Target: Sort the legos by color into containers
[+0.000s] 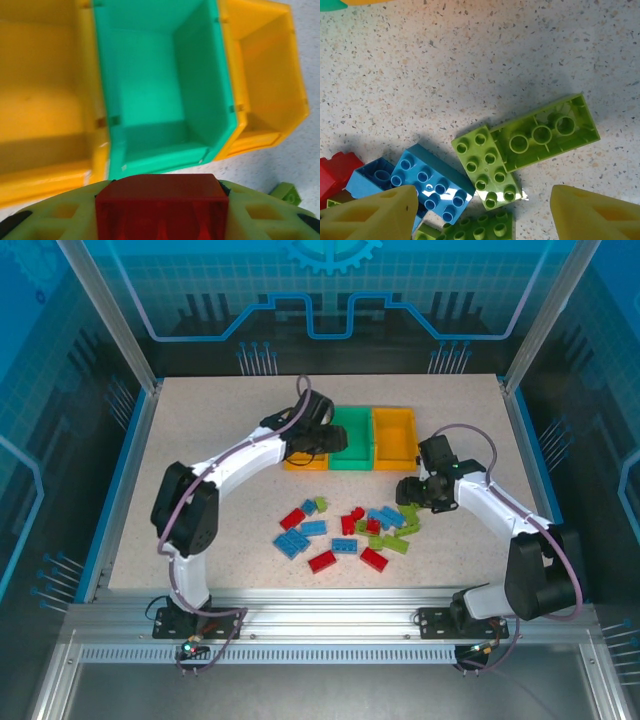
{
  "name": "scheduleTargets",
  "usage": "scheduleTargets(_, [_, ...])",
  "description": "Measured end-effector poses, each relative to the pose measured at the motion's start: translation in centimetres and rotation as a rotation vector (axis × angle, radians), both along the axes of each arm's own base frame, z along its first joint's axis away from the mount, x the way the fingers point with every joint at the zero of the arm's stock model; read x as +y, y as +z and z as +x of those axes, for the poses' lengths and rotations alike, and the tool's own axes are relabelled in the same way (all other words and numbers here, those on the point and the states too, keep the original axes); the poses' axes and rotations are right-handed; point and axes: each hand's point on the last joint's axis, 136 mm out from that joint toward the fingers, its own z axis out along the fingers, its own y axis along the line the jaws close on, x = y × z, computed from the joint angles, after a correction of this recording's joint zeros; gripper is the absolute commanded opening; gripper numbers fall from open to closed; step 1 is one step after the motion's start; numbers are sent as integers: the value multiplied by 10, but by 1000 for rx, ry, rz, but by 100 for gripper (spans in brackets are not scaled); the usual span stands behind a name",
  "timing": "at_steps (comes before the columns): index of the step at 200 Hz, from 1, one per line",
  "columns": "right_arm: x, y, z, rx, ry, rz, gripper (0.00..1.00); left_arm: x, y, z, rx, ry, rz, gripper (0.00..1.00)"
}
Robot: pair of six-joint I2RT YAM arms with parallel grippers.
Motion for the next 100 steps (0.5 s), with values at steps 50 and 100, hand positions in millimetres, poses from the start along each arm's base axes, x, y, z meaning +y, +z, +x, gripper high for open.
scheduleTargets(50, [2,1,-1,-1,1,12,72,-33,-20,28,23,-35,-28,55])
scheduleTargets(100, [33,1,-18,27,92,38,72,-33,-33,28,73,2,-32,81])
